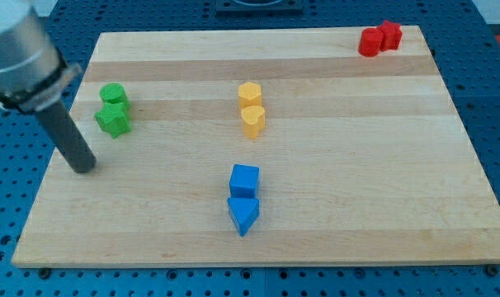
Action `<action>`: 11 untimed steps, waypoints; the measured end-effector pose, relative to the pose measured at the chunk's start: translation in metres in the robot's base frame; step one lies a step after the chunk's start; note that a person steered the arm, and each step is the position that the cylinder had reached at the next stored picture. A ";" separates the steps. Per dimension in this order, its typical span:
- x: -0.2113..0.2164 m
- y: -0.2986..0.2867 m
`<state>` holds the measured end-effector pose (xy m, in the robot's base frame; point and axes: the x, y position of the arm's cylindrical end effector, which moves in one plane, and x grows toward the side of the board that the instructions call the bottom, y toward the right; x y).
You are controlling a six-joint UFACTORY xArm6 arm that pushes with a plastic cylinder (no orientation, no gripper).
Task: Separate the green star from the green circle
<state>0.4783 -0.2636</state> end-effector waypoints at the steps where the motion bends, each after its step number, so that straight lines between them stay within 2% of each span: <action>1: -0.034 -0.032; 4: -0.092 -0.038; 7: -0.086 0.019; 11: -0.045 0.071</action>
